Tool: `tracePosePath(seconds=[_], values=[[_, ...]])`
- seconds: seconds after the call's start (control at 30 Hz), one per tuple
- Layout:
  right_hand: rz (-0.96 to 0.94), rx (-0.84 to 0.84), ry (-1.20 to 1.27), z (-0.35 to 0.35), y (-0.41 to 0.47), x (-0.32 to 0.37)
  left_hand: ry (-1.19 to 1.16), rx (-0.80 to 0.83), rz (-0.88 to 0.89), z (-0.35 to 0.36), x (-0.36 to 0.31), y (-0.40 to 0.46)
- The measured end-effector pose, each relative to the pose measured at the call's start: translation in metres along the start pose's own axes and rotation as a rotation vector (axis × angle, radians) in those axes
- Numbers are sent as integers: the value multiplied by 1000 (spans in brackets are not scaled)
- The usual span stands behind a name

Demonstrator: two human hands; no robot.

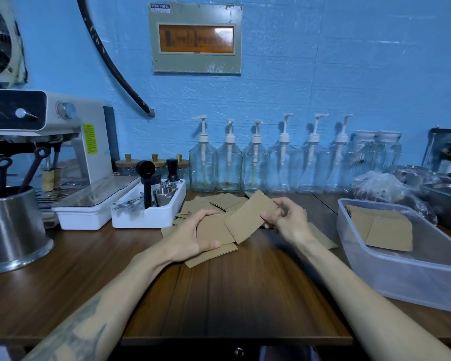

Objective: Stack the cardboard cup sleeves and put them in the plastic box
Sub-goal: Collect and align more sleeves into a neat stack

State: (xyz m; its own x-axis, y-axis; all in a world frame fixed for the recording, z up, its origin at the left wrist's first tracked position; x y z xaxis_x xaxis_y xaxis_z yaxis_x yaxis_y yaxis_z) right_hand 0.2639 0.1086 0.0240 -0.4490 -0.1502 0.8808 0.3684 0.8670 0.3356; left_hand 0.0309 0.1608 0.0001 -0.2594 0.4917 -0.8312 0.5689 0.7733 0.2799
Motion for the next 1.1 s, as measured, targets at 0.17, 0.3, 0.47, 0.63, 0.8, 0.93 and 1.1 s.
tracePosePath(seconds=[0.17,0.3,0.47,0.63,0.8,0.93,1.1], values=[[31,66,-25,13,-4,-4,7,-12,8,2,-4,0],[-144,132,-666,30,-9,-3,20,-31,44,3,-9,0],[-330,287,-449,43,-21,16,21,-67,99,-1,-13,1],[-355,320,-423,47,-22,15,7,-66,127,-2,-9,4],[-339,293,-400,45,-17,13,-21,-32,117,5,-8,5],[-316,308,-389,44,-15,8,-3,-40,117,5,-11,3],[-317,285,-366,37,-15,10,-19,-75,136,-2,-17,1]])
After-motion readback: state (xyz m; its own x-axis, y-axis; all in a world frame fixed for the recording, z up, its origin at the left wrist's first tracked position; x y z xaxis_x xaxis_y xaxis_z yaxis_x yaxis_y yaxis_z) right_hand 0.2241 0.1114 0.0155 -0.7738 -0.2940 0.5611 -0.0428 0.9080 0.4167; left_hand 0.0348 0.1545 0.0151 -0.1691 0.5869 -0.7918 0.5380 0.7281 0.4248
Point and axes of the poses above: each hand's wrist, its own y-axis towards the middle knuckle, its own z-axis out of the palm, x = y × z, the point moved 8 cm from there along y, towards the middle knuckle, and after that the axes turned 10 degrees about -y, right-handed, at the moved point
